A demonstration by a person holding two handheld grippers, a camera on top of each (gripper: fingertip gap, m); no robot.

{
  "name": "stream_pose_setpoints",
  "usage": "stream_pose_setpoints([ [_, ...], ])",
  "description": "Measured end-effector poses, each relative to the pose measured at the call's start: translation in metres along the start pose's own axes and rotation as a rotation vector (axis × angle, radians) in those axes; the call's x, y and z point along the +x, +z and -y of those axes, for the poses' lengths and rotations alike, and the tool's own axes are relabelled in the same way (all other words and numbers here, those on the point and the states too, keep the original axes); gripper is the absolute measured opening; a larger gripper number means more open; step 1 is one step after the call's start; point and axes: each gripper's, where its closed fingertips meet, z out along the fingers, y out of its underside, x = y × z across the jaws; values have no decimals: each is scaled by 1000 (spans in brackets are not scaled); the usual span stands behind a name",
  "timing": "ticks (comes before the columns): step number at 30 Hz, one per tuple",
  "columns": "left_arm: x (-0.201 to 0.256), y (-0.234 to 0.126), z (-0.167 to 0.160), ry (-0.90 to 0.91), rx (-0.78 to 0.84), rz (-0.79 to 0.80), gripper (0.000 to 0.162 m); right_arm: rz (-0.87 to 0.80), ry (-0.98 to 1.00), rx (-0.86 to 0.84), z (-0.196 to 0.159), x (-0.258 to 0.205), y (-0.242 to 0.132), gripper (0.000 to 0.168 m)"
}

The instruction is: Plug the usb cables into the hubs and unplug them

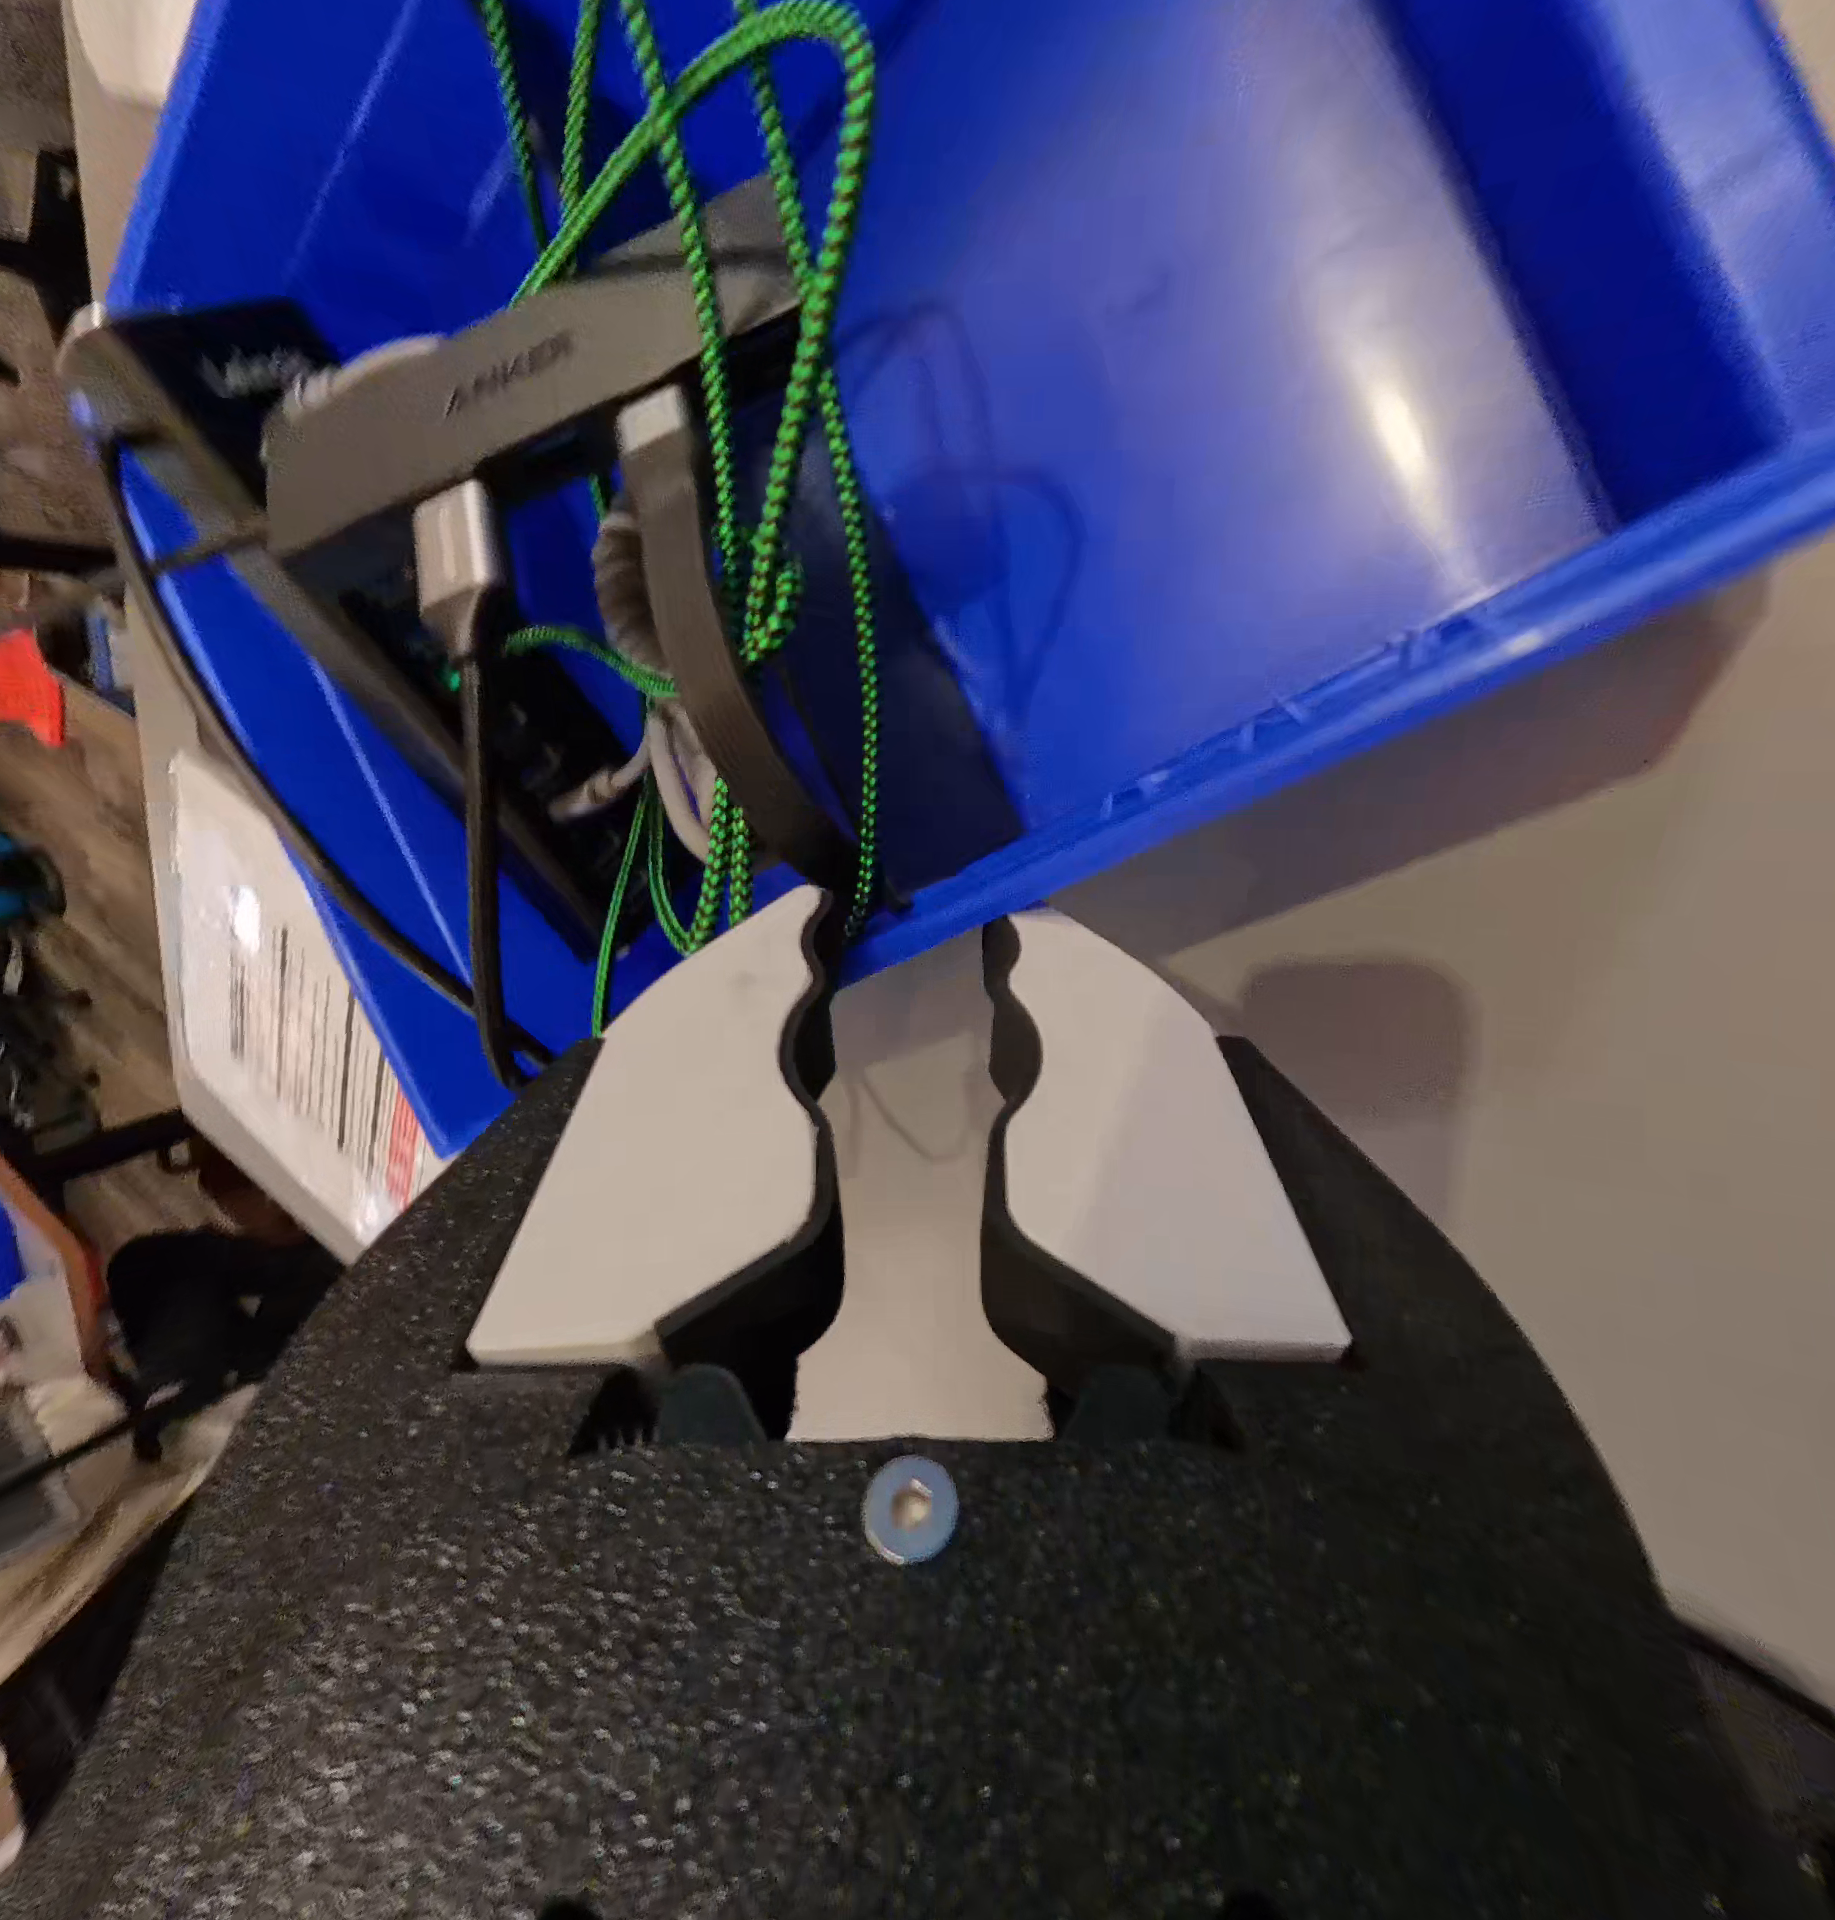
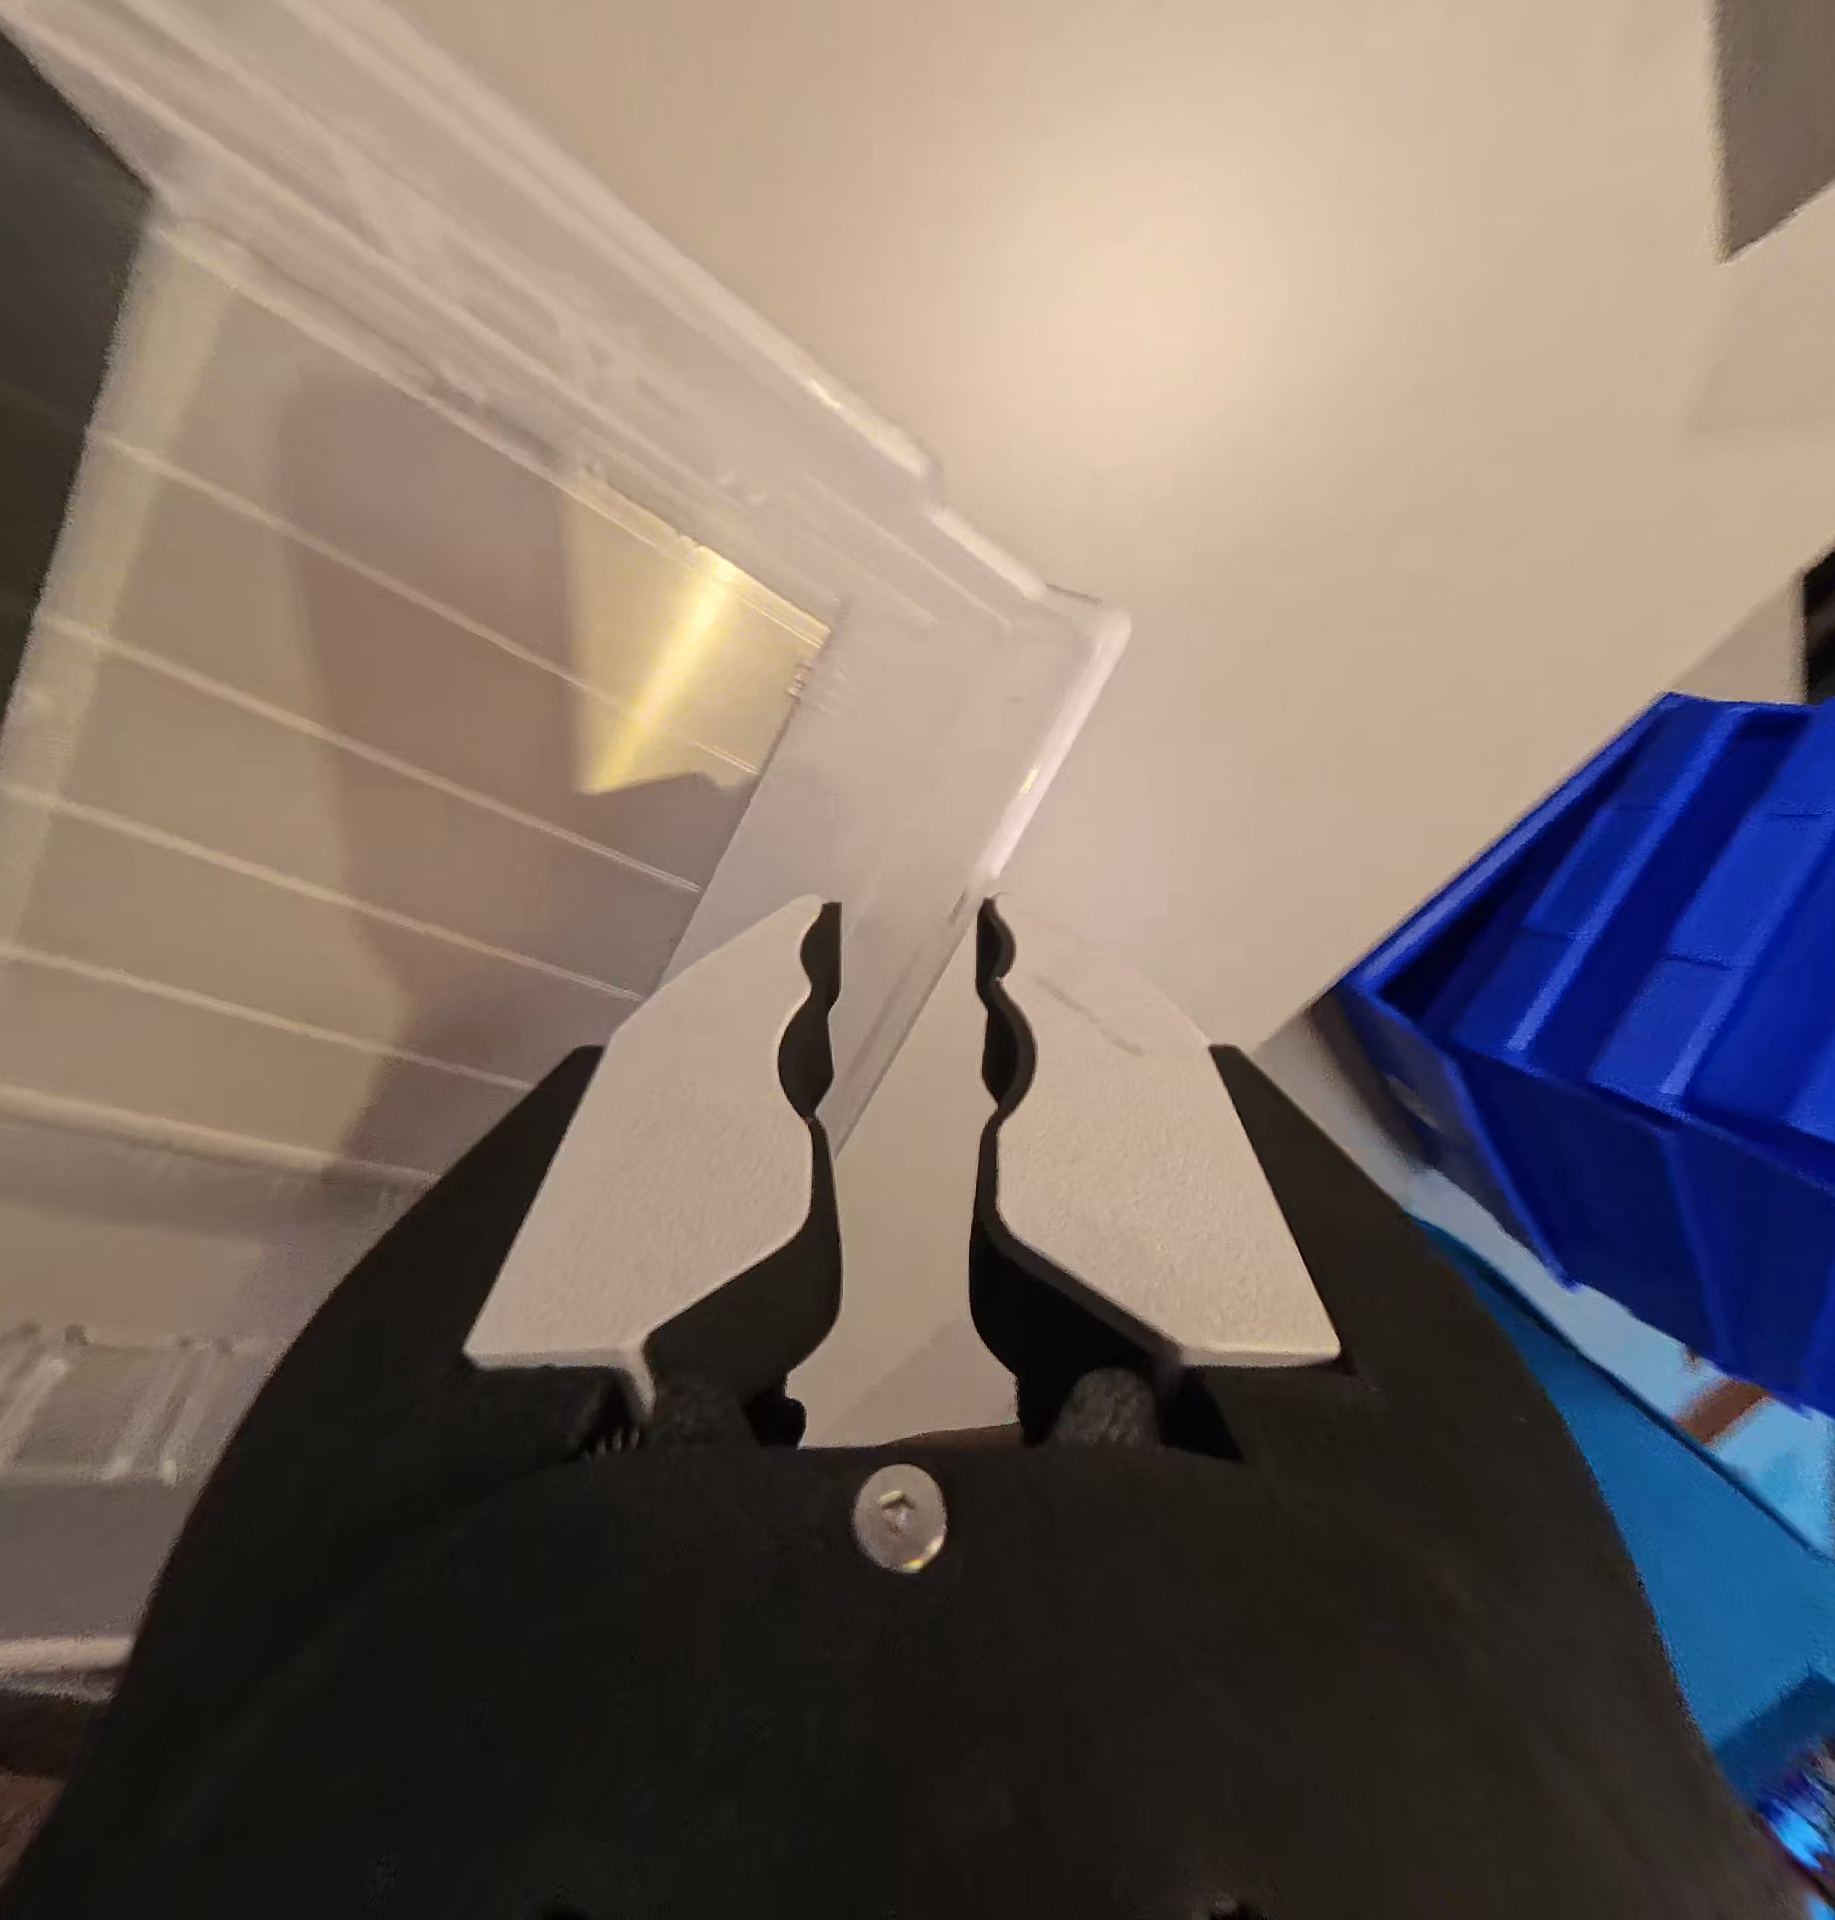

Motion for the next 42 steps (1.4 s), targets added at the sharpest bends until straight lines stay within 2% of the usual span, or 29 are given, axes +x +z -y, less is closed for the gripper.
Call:
stream_pose_setpoints([
  [1,-2,-3,-12,-3,-19,12,28,-46,-13,-12,1,12,4,24],
  [5,-5,-13,-58,15,-90,45,42,-240,-90,-52,8,59,18,25],
  [9,-6,-24,-94,134,-148,63,39,-362,-198,-38,22,89,29,27],
  [13,-11,-36,-133,330,-228,112,32,-413,-248,-3,36,99,33,26],
  [18,-29,-70,-170,368,-240,226,40,-370,-165,-16,27,98,27,31],
  [21,-34,-102,-165,179,-109,282,40,-352,-40,18,16,92,9,35],
  [23,-32,-118,-157,-115,14,277,38,-399,63,37,1,87,-9,35],
  [25,-25,-125,-149,-466,111,230,47,-410,215,77,-18,71,-24,35],
  [28,-7,-124,-124,-903,295,103,54,-297,440,226,-38,25,-39,35],
  [29,2,-120,-115,-982,336,56,58,-237,487,307,-38,7,-45,36],
  [31,17,-106,-108,-1066,330,42,66,-96,579,516,-29,-31,-60,37],
  [33,30,-91,-109,-1105,275,57,69,-31,664,622,-29,-60,-71,37],
  [36,35,-77,-132,-1103,124,202,74,-92,740,581,-53,-84,-71,49],
  [38,40,-71,-143,-1088,60,227,77,-104,776,540,-66,-95,-67,59],
  [39,43,-68,-146,-1091,46,219,74,-81,774,547,-67,-103,-67,52],
  [42,49,-58,-159,-1087,0,197,58,-10,788,560,-63,-117,-68,50],
])
